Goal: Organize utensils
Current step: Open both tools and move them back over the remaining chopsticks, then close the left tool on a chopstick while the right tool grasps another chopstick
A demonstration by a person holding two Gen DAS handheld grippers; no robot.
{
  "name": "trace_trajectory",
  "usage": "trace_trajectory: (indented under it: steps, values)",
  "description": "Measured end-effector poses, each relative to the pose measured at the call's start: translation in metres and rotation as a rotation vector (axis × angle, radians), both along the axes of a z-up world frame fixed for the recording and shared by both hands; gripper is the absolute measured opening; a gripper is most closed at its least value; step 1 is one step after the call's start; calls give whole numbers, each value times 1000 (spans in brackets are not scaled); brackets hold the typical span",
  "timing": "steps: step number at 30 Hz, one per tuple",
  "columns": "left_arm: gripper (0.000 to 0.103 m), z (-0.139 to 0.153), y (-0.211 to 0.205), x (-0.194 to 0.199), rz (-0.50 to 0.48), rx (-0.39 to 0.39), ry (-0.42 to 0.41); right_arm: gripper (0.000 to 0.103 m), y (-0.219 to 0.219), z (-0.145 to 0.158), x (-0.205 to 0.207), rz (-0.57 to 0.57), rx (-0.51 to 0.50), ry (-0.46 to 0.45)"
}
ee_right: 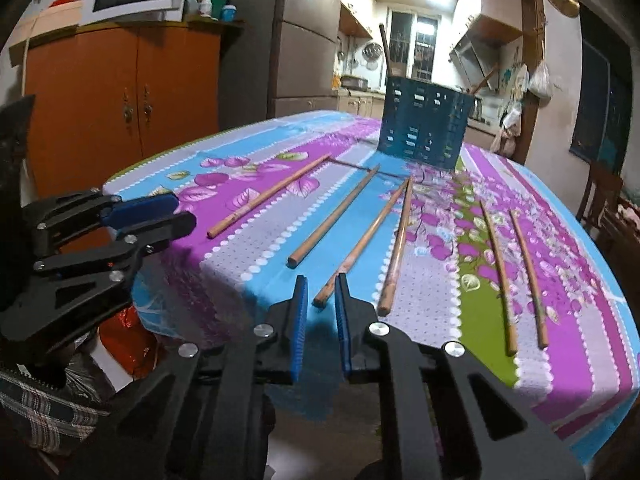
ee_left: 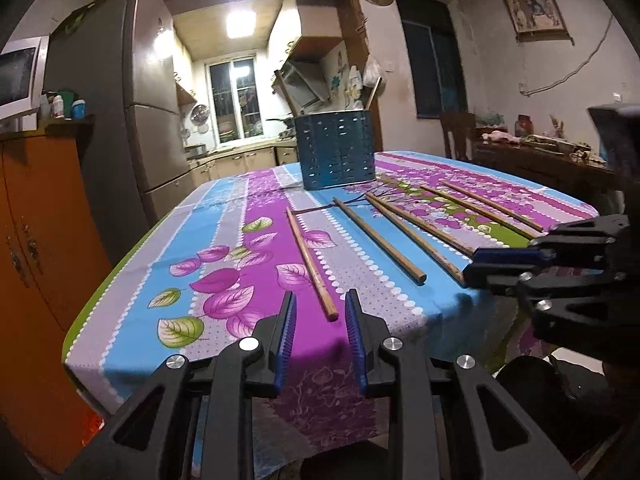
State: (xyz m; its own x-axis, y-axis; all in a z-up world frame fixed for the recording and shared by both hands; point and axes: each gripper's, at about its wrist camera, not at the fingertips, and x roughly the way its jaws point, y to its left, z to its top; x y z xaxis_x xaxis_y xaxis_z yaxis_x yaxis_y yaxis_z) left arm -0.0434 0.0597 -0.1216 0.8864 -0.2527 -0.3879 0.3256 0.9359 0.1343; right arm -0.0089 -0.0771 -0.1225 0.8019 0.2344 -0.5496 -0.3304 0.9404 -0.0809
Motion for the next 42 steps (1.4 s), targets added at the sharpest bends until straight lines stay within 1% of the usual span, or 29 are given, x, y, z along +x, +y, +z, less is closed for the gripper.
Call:
trace_trajectory:
  steps: [1,6,12,16,17,19,26,30,32,35,36,37,39,42]
  values:
    - [27,0,1,1,-13,-2,-5,12,1,-1,3,-22,1,8]
    - [27,2,3,5,-56,15,-42,12,-2,-4,8,-55,39,42]
    - [27,1,17,12,-67,-12,-29,12,1,-5,7,-104,40,38]
    - [27,0,19,12,-78,-28,-21,12,3,-6,8,-125,42,37]
    - [27,0,18,12,-80,-34,-19,12,3,-6,8,-128,45,37]
    - [27,-1,16,12,-87,-55,-9,7,3,-6,8,-135,49,38]
    - [27,-10,4,19,-69,-45,26,7,3,-6,7,-153,56,37]
    - [27,-17,-2,29,-29,-13,48,7,2,-5,8,-153,57,40]
    - [27,-17,1,32,-22,-30,53,7,2,-5,8,-153,61,43]
    - [18,-18,4,36,-24,-26,56,7,1,-4,9,-151,64,47]
    - [12,-17,5,37,-25,-26,58,7,1,-4,9,-151,64,47]
    - [10,-17,6,38,-23,-29,61,7,1,-5,10,-152,64,47]
    - [9,-18,8,40,-21,-44,62,7,1,-5,10,-151,66,47]
    - [9,-22,4,34,-11,-14,13,7,1,-5,10,-152,67,46]
